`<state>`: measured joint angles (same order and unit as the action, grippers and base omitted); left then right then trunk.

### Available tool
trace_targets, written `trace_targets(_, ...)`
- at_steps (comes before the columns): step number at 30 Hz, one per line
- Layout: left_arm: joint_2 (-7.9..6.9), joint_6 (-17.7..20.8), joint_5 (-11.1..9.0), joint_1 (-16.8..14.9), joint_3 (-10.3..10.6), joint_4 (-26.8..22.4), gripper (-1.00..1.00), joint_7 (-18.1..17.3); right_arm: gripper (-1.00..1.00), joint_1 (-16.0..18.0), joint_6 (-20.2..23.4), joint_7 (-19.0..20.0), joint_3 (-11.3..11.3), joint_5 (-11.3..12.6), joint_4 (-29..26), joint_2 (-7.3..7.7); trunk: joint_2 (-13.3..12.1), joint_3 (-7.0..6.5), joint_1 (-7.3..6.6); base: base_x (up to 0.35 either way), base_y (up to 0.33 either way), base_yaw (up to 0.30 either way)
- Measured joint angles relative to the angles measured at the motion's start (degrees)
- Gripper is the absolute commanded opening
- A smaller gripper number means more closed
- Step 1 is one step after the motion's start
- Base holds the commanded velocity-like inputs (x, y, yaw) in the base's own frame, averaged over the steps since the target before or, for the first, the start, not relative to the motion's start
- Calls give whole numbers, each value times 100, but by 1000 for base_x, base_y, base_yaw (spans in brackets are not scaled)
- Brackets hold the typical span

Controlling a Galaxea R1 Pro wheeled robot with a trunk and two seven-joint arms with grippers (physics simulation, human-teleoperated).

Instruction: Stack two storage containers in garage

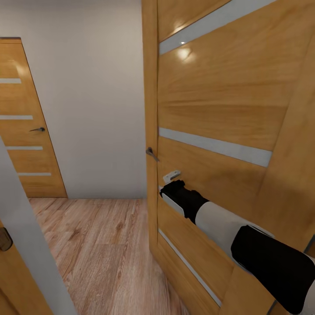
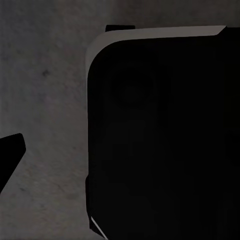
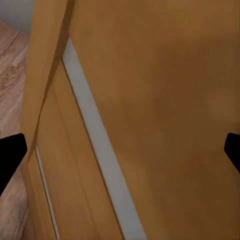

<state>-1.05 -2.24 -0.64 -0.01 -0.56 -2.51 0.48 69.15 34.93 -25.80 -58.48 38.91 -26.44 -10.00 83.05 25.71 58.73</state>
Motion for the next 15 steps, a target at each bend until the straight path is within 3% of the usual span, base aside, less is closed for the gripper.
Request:
trace_targets(5,0,0,0,-1,0,0,100,0,100,114,-81,89,69,125,198,0,0,1,0,0,0,0)
trace_targets(15,0,-1,0,0,-1,0,100,0,100,238,-211,5,179,-24,604,0,0,0,0,0,0,0)
